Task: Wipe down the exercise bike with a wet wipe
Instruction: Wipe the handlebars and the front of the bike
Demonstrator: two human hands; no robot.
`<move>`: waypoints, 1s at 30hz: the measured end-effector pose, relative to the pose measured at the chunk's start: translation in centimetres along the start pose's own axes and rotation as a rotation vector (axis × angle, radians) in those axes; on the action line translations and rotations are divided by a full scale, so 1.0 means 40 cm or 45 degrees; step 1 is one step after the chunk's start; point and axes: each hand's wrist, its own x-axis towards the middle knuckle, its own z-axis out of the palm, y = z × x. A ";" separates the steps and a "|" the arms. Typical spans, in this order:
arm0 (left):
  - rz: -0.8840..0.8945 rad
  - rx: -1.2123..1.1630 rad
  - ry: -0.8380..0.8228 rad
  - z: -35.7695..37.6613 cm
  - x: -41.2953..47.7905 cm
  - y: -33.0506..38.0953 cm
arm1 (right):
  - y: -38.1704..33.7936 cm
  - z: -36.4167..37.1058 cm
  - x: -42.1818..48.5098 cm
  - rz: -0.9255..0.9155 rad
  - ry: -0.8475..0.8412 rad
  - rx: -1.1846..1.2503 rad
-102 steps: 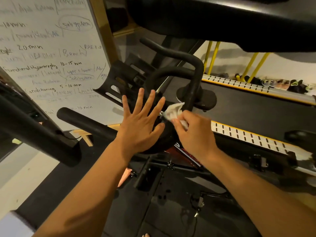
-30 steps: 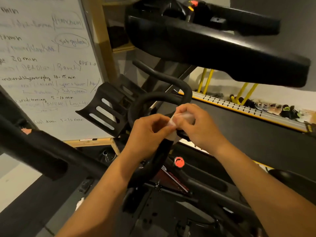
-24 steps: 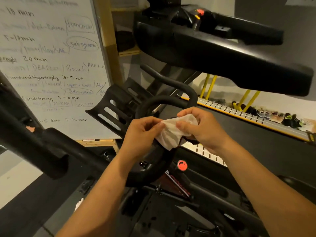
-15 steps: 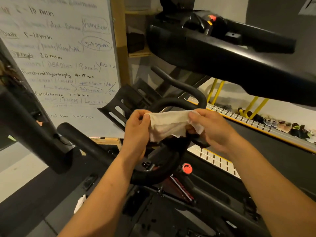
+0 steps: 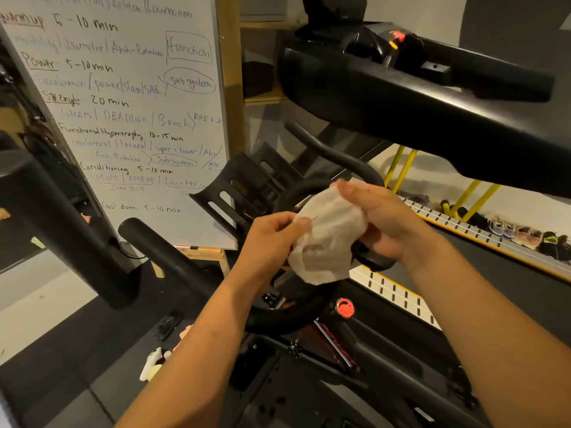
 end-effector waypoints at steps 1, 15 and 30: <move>-0.051 -0.080 0.002 -0.001 0.000 0.001 | 0.006 -0.011 0.000 0.033 -0.024 0.175; -0.124 -0.109 0.468 0.025 0.021 0.006 | 0.091 0.002 -0.009 -0.069 0.435 -0.270; 0.411 0.267 0.497 -0.032 0.030 0.003 | 0.007 -0.020 -0.013 -0.530 0.197 -1.090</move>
